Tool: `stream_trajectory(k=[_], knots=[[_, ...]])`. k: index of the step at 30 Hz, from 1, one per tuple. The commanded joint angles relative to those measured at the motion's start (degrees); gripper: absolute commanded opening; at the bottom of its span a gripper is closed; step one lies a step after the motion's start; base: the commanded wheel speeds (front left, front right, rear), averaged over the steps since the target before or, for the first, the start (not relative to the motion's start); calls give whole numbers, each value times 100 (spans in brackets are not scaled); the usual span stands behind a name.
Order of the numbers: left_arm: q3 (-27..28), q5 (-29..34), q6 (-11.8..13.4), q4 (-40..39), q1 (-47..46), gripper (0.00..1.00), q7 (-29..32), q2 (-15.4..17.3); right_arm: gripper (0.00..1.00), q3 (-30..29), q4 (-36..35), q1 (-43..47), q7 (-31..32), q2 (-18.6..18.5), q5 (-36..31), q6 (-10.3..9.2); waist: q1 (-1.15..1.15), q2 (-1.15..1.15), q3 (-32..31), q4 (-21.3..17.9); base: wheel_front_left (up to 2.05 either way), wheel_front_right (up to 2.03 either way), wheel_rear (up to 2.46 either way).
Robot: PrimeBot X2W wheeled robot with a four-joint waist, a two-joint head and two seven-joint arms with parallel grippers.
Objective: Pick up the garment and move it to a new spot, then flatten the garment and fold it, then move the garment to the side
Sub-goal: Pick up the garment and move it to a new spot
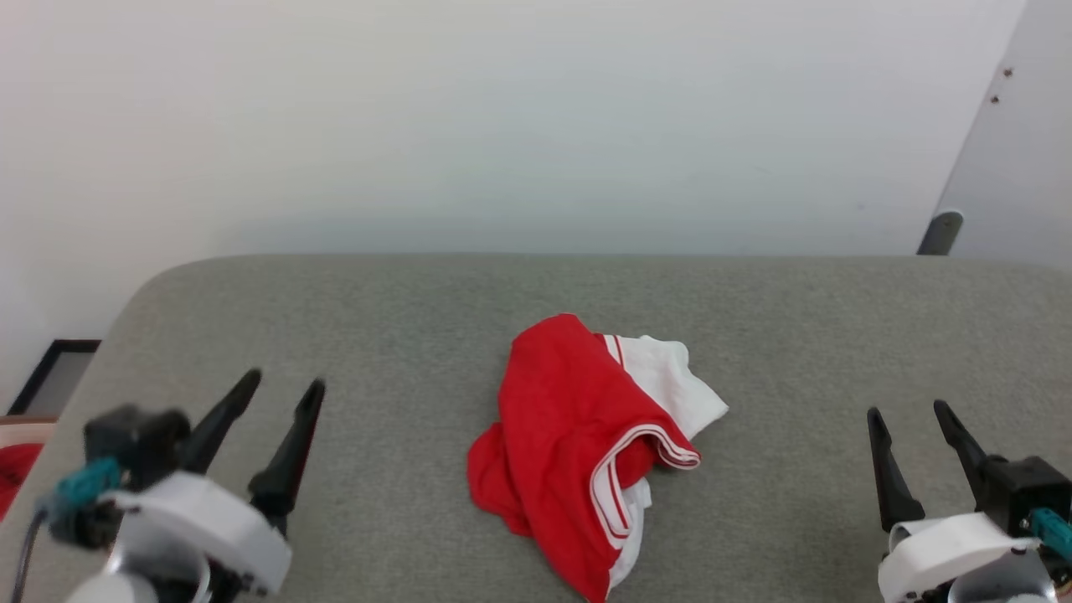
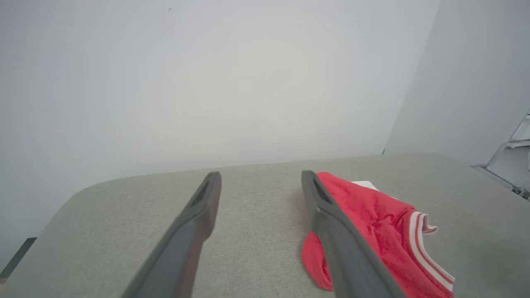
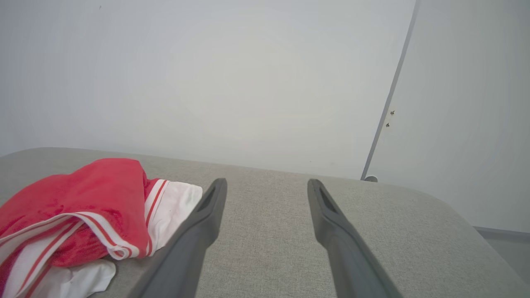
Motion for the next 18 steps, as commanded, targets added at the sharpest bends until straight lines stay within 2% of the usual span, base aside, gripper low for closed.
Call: stream_trajectory(k=[1,9,18], knots=[[53,40,-10,70,171,100,-180,-9,100,-33,-4,112,-52,29,-44,0,0,0,-87,122,0,0,0],[307,108,-47,561,780,100,-1256,-92,100,-187,-44,348,-196,82,-128,0,0,0,-186,304,0,0,0],[604,32,67,807,1181,100,-1622,-87,100,-388,-175,574,-269,180,-248,0,0,0,-233,378,0,0,0]])
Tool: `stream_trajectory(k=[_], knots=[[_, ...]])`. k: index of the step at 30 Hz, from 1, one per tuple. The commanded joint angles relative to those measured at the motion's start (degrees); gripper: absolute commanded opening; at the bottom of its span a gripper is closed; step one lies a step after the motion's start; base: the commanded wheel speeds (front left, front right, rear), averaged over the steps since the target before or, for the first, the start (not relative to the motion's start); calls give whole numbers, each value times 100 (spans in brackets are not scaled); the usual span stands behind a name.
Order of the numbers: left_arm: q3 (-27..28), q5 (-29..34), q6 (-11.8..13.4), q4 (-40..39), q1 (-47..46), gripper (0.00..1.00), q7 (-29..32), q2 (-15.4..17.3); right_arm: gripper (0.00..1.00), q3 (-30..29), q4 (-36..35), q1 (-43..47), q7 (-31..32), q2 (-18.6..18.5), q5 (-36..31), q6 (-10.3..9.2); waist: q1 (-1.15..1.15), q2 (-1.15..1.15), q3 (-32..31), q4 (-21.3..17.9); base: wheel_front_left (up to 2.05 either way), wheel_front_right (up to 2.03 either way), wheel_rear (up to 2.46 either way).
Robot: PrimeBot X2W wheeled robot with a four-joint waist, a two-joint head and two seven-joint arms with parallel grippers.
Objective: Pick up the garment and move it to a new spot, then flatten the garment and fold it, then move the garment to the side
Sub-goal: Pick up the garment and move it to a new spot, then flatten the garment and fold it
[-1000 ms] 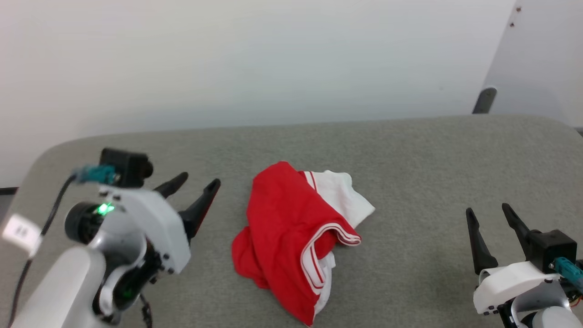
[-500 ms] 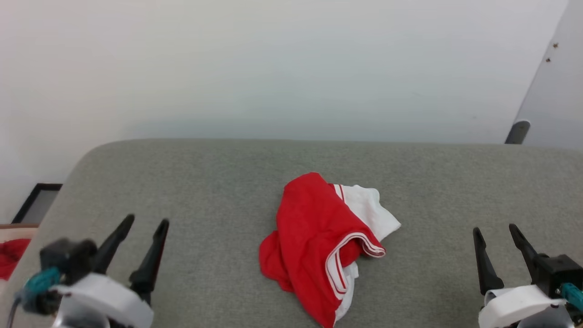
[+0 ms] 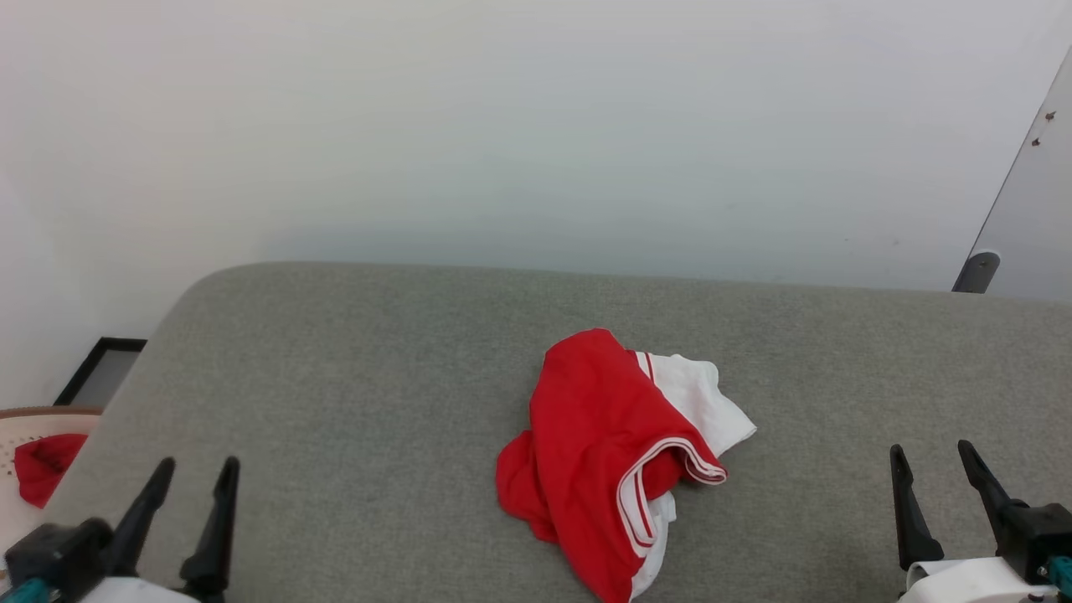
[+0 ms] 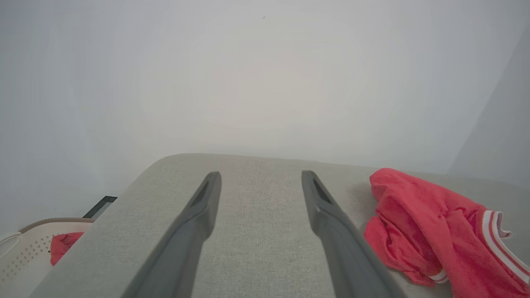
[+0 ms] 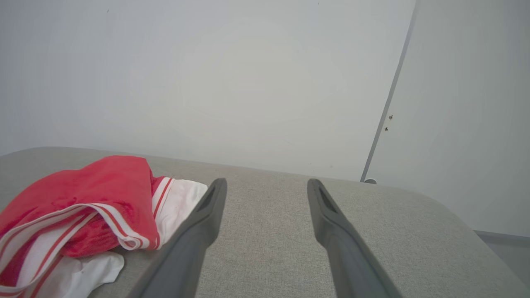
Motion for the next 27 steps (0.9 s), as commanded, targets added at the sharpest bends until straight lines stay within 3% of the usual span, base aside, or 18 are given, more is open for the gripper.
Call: stream_trajectory(k=[1,16,27], knots=[[57,-32,21,26,108,100,-43,21,100,-30,-40,74,-26,39,-25,0,0,0,-2,2,0,0,0],[128,-20,23,-58,81,100,-138,-10,100,102,-97,9,107,38,-78,0,0,0,98,94,0,0,0],[119,-2,29,-29,-48,100,-175,-98,100,408,2,-487,609,-157,119,0,0,0,338,545,0,0,0]])
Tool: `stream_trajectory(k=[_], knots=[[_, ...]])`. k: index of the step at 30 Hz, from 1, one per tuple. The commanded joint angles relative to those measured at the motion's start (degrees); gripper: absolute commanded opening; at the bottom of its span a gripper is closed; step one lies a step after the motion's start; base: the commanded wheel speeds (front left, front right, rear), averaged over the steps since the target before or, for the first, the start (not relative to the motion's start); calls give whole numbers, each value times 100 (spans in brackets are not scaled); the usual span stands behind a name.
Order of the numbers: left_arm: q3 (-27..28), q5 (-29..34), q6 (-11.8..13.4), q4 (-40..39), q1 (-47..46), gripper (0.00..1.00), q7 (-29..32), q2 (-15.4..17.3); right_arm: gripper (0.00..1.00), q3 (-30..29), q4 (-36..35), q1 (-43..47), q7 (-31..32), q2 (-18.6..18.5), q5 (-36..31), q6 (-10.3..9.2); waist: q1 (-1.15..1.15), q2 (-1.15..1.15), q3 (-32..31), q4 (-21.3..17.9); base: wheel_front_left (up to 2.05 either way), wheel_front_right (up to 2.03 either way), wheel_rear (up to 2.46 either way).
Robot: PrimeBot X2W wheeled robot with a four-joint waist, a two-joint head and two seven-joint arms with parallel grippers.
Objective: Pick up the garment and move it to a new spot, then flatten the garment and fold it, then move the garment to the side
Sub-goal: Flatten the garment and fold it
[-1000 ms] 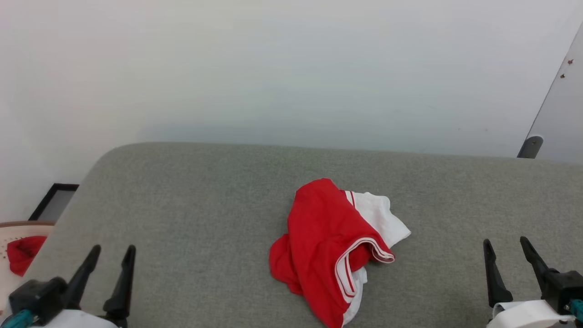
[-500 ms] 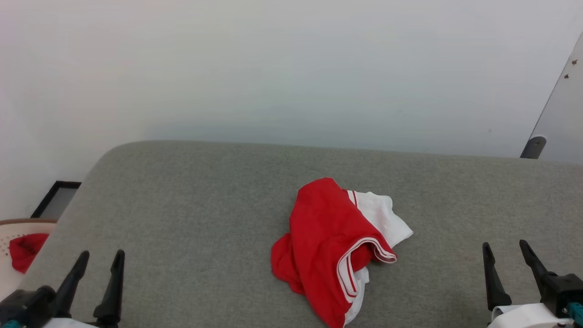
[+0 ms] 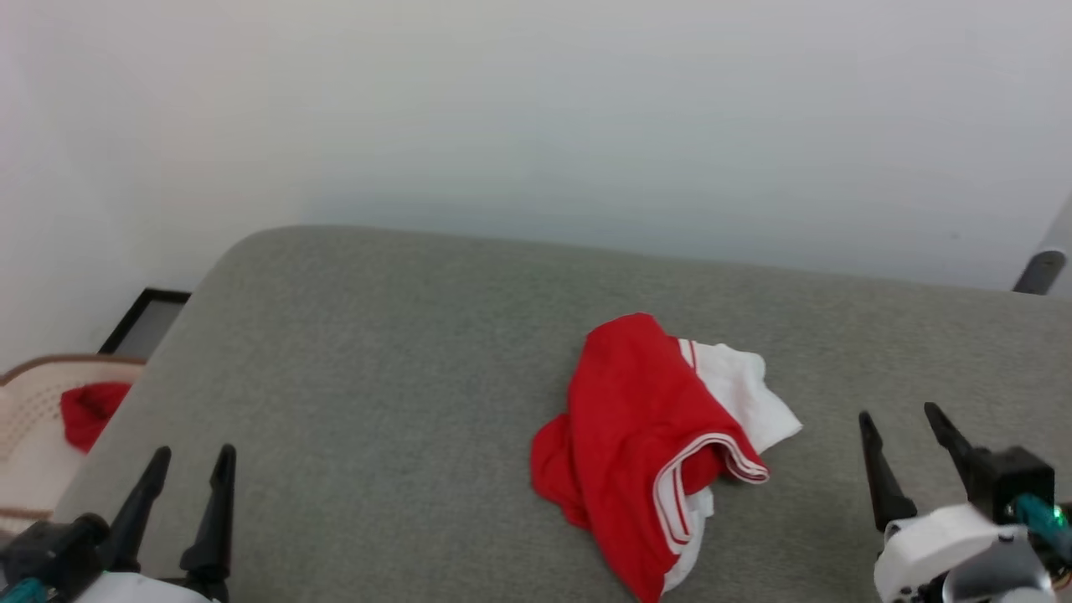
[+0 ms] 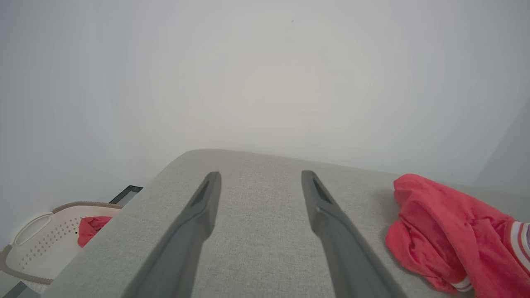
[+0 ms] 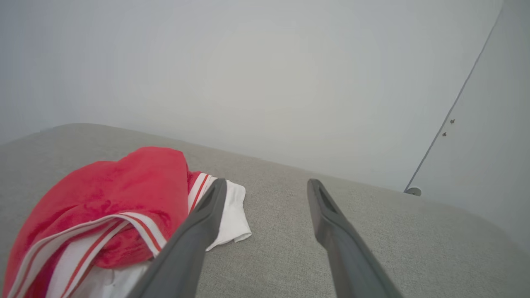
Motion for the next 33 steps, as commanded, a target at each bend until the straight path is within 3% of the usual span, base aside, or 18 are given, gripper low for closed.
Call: stream_trajectory(k=[1,6,18,26,33], knots=[[-14,16,18,7,-78,100,-35,-53,100,45,49,-152,131,-83,103,0,0,0,136,214,0,0,0],[-51,41,17,40,-121,100,-49,-190,100,81,207,-512,555,-258,223,0,0,0,282,508,0,0,0],[-44,145,-189,125,-339,100,-96,-676,100,169,923,-1508,2247,-737,778,-1,0,0,814,1041,0,0,0],[62,289,-407,239,-582,100,-95,-990,100,267,1369,-2018,3388,-964,985,-1,0,0,1287,1229,0,0,0],[119,406,-560,393,-798,100,-96,-1224,100,254,1732,-2334,3886,-1018,1055,-1,0,0,1568,1307,0,0,0]])
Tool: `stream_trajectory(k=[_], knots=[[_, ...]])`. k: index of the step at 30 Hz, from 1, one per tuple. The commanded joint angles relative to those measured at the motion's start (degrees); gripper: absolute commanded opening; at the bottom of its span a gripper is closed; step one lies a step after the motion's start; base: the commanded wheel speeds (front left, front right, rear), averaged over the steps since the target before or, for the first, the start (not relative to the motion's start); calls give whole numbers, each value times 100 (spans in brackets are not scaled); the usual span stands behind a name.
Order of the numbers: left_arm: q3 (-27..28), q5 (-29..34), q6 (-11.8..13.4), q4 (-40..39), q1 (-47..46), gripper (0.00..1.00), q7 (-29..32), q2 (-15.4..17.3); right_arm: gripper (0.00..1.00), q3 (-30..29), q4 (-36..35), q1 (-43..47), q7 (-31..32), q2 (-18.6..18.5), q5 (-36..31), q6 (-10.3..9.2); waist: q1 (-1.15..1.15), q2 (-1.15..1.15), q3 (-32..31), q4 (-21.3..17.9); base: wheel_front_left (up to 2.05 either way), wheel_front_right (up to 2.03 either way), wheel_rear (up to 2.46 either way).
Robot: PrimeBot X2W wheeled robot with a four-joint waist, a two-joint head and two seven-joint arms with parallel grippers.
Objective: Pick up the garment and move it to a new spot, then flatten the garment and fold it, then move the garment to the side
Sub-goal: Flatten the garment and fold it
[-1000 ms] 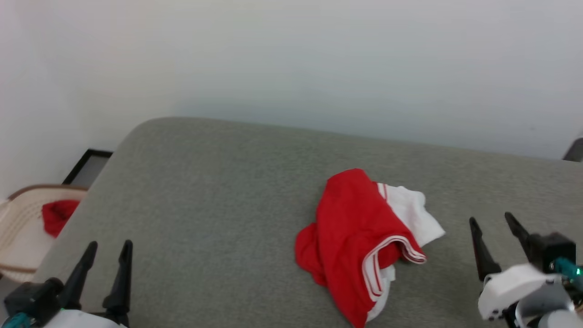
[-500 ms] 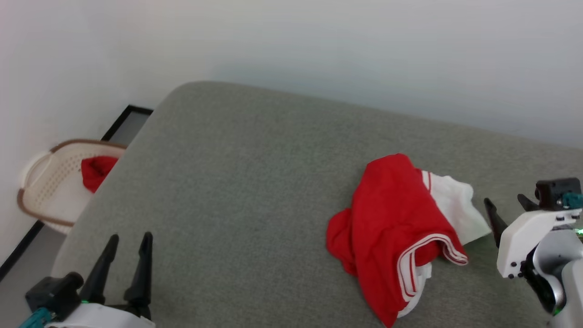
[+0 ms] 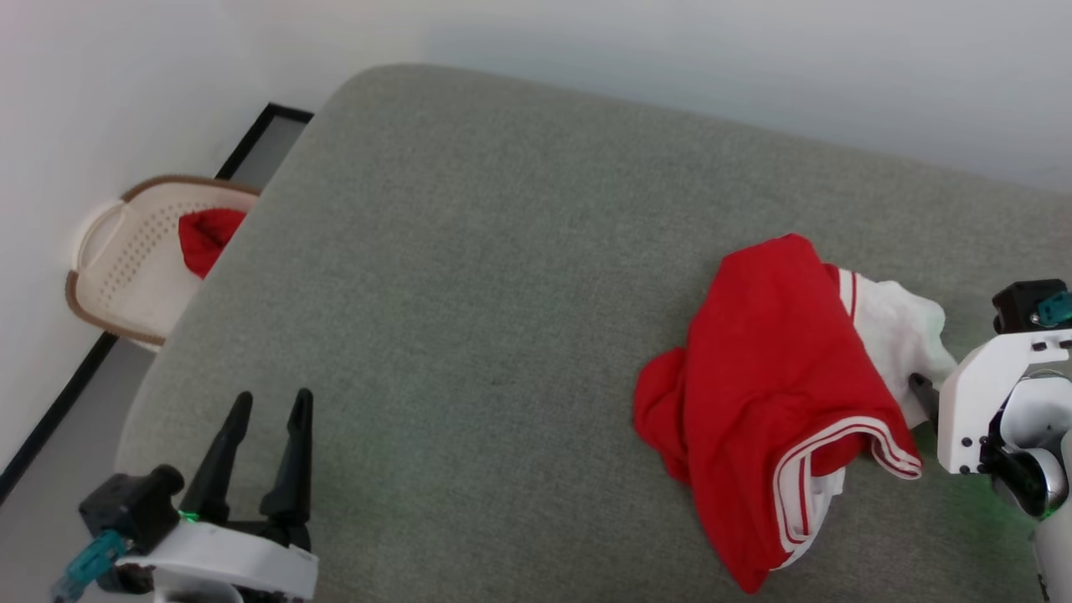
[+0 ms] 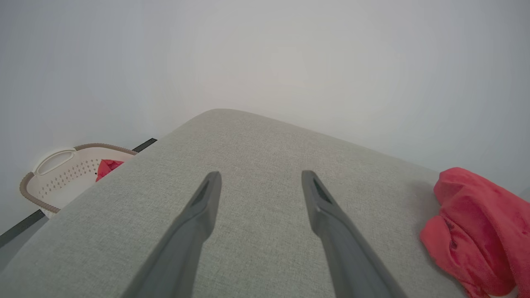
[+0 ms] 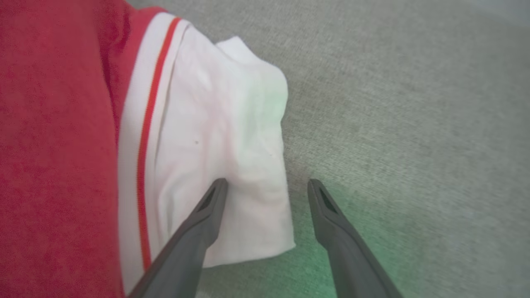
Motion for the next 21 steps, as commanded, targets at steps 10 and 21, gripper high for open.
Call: stream_trajectory(k=[10,21], knots=[[47,163,-142,225,-234,100,-23,-216,0,386,441,-247,499,-63,133,1,0,0,213,96,0,0,0],[236,142,-160,253,-32,100,-24,-90,0,537,281,-476,-146,-262,387,-3,0,0,-173,-251,0,0,0]])
